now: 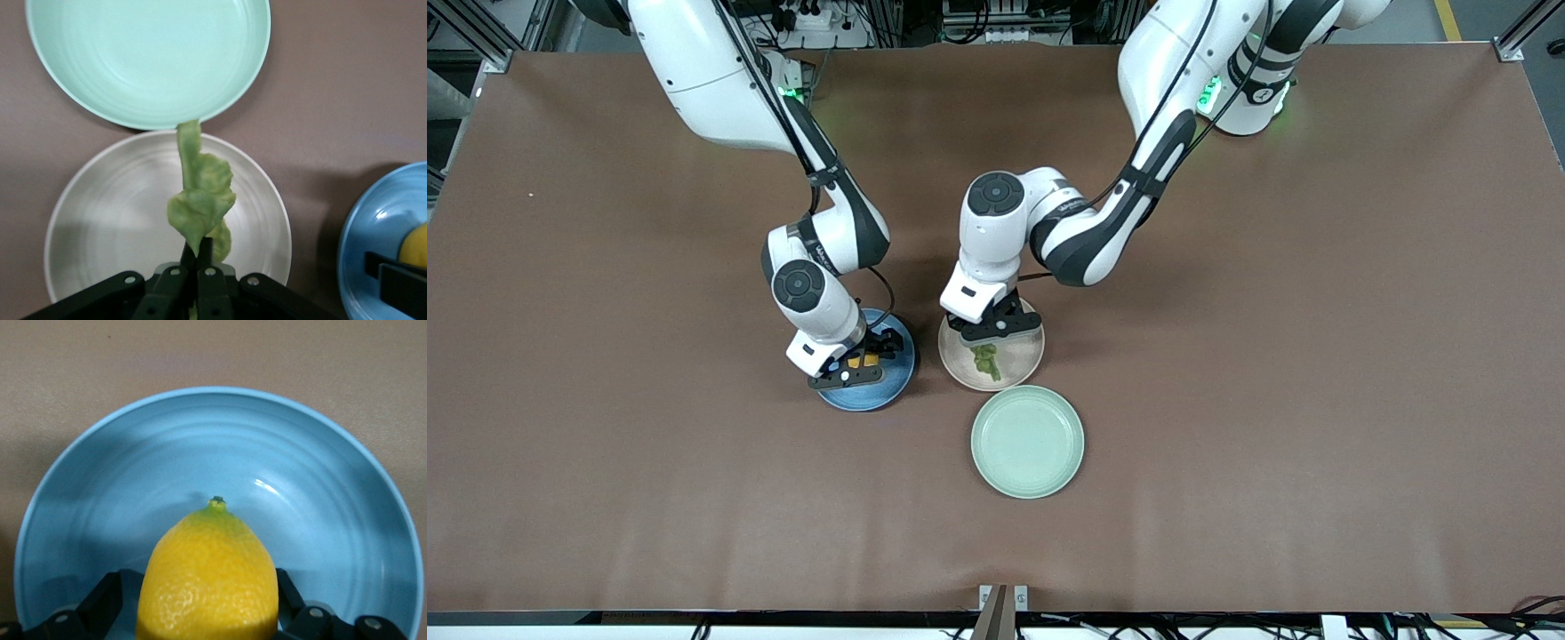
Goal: Pick lemon and lettuce from blue and beige plates
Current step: 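Lift the lettuce with the left gripper while the right gripper lifts the lemon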
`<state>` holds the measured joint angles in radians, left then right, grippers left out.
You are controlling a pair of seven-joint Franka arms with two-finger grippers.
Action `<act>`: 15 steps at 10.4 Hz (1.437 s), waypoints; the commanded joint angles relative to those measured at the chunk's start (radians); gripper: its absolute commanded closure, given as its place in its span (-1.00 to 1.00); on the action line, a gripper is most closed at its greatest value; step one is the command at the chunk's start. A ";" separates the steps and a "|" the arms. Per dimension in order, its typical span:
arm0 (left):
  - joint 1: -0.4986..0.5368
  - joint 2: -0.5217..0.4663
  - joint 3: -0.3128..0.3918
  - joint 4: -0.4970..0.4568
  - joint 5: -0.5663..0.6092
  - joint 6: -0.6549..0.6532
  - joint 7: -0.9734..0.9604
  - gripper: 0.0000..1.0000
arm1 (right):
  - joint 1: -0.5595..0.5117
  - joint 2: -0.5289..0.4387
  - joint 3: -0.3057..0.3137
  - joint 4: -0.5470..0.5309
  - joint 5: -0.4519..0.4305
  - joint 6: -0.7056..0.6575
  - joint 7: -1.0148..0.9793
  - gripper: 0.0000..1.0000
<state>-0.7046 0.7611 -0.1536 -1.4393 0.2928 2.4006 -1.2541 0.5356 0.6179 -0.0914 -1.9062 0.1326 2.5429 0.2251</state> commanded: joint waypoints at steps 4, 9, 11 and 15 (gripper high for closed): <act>0.069 -0.104 -0.001 -0.023 0.017 -0.152 0.007 1.00 | 0.011 0.013 -0.007 0.002 -0.001 -0.001 -0.004 -0.31; 0.177 -0.175 -0.004 -0.024 -0.087 -0.230 0.185 1.00 | -0.006 -0.010 -0.010 0.097 0.008 -0.183 0.008 0.07; 0.233 -0.209 -0.004 -0.021 -0.121 -0.265 0.261 1.00 | -0.028 -0.013 -0.013 0.215 0.010 -0.370 0.011 0.09; 0.330 -0.221 -0.004 -0.018 -0.144 -0.305 0.471 1.00 | -0.103 -0.042 -0.017 0.331 -0.002 -0.536 -0.006 0.09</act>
<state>-0.4036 0.5597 -0.1511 -1.4405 0.1817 2.1098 -0.8621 0.4692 0.6014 -0.1157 -1.5891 0.1325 2.0392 0.2256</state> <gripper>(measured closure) 0.978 0.419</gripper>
